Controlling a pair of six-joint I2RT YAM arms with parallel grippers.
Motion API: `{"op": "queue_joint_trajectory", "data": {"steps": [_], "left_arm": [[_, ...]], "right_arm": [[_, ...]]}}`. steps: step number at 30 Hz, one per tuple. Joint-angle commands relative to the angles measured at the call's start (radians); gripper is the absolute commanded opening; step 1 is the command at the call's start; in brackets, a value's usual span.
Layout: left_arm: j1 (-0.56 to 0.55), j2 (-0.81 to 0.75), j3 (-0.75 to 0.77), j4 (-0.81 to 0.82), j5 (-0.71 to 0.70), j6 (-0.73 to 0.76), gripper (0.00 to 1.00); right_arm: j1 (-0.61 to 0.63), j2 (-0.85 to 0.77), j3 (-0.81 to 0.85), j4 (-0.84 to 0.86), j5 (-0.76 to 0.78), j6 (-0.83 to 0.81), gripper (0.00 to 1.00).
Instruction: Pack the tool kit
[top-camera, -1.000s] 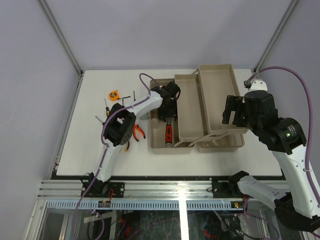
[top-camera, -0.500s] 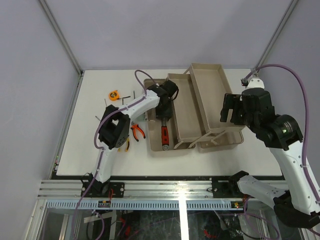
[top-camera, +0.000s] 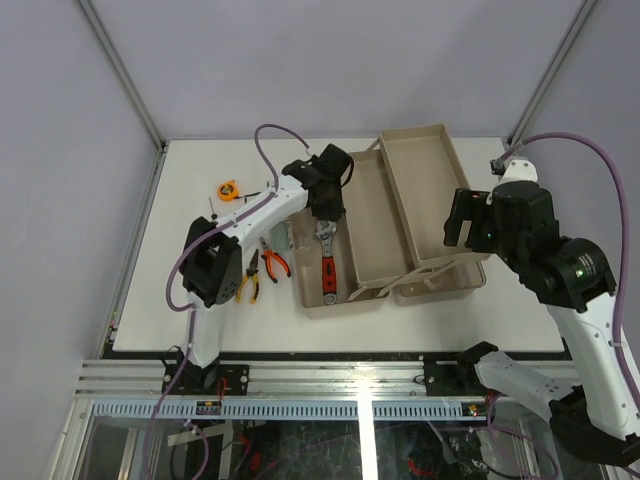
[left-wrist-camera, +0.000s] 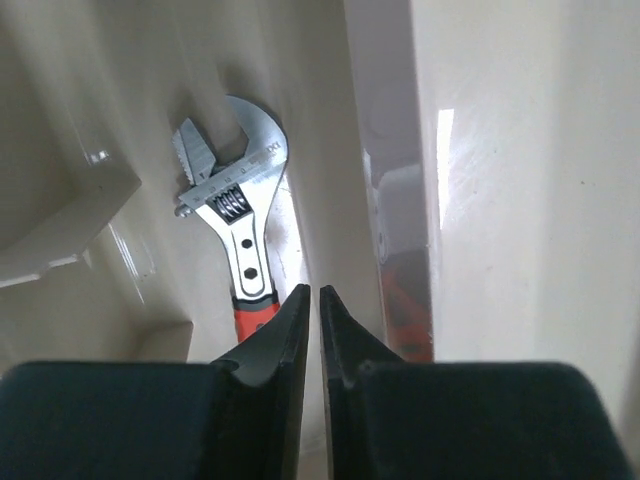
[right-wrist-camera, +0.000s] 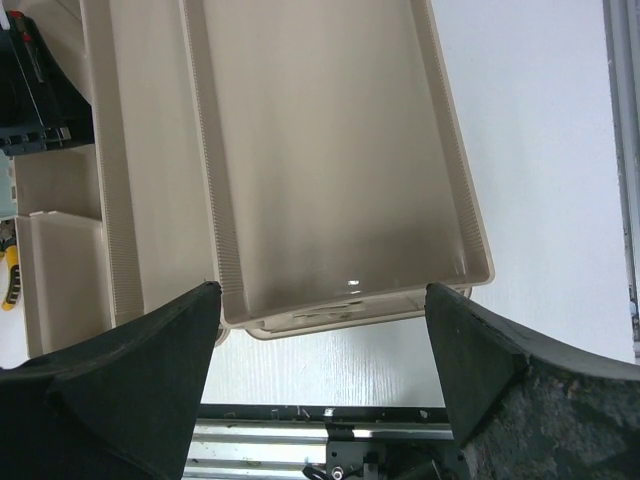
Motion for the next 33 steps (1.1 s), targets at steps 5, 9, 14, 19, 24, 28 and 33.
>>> {"op": "queue_joint_trajectory", "data": {"steps": [5, 9, 14, 19, 24, 28, 33], "left_arm": [[0.205, -0.195, -0.112, 0.02, 0.002, 0.04, 0.11], [0.389, -0.332, -0.26, -0.012, 0.075, 0.143, 0.18], [0.553, -0.531, -0.446, -0.029, 0.099, 0.326, 0.38], [0.585, -0.639, -0.627, -0.011, 0.134, 0.46, 0.5], [0.591, -0.599, -0.718, -0.018, 0.232, 0.547, 0.51], [0.59, -0.568, -0.752, 0.013, 0.228, 0.611, 0.51], [0.588, -0.538, -0.809, 0.069, 0.211, 0.667, 0.51]], "right_arm": [[0.0, -0.012, 0.022, -0.002, 0.019, -0.012, 0.9], [0.0, 0.025, 0.012, 0.041, -0.021, -0.046, 0.9], [0.0, 0.091, -0.003, 0.12, -0.084, -0.07, 0.9], [-0.001, 0.133, -0.027, 0.19, -0.146, -0.074, 0.91], [-0.001, 0.148, -0.04, 0.216, -0.178, -0.059, 0.9], [-0.001, 0.135, -0.049, 0.211, -0.175, -0.055, 0.9], [-0.001, 0.119, -0.052, 0.189, -0.159, -0.054, 0.91]]}}
